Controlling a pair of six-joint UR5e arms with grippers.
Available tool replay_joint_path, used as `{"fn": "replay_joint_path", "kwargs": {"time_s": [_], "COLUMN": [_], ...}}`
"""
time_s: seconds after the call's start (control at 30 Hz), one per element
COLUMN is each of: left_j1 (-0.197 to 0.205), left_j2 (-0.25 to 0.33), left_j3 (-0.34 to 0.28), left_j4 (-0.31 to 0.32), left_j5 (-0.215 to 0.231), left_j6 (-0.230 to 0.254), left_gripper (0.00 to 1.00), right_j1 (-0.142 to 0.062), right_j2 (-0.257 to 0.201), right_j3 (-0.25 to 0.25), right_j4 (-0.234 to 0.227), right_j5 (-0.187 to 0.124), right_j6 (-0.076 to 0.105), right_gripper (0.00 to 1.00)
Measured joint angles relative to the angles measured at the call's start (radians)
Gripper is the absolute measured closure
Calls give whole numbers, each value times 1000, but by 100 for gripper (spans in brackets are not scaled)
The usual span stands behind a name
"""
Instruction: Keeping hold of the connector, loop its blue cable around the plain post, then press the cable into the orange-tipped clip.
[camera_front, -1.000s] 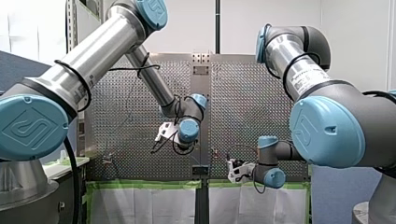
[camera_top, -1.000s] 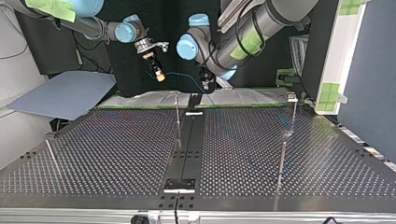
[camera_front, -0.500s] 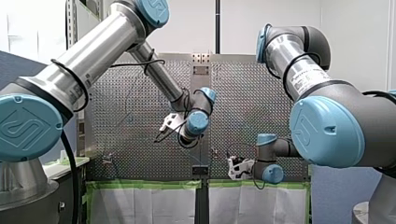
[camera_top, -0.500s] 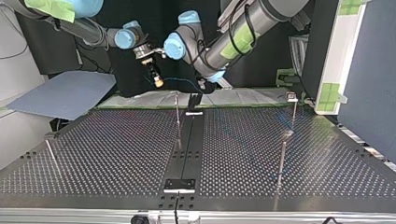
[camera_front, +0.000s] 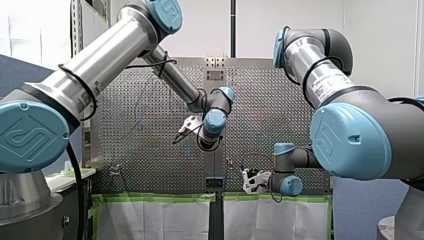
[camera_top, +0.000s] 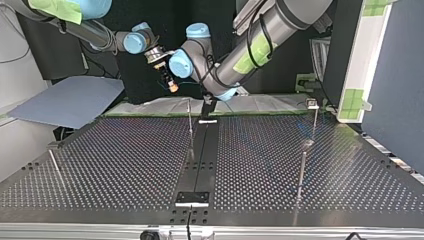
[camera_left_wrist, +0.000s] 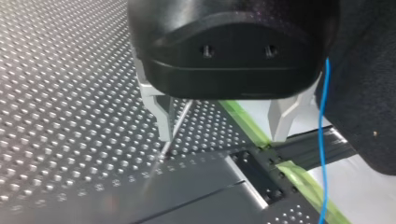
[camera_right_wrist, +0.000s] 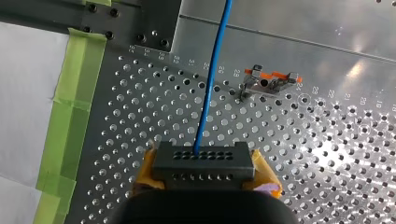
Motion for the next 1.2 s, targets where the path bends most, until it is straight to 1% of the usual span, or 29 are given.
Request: {"fn": "replay_joint_path", "kwargs": {"time_s": [0.1,0.23,0.43,0.73,0.87,1.03,1.2], "left_j1": [8,20,39,53,59,63,68], "left_j2": [-26,-67,-122,-133,-133,-133,-133], "left_j3": [30,72,134,215,230,239,240], "left_j4": [-30,-71,-133,-220,-260,-312,-358], "left_j5": [6,3,-25,-28,-30,-45,-38], "left_j6": [-2,-9,-16,-16,-16,-15,-8], "left_gripper": [0,0,0,0,0,0,0], "right_j1": [-1,-2,-1,1,2,3,3], "right_j2": [0,1,2,3,4,5,5], "right_j3": [0,0,0,0,0,0,0], "right_j4": [1,5,6,5,6,5,5], "right_j5": [0,0,2,3,3,4,5], "right_j6": [-1,-1,-1,-1,-1,-1,-1], "right_gripper": [100,100,100,100,100,100,100]}}
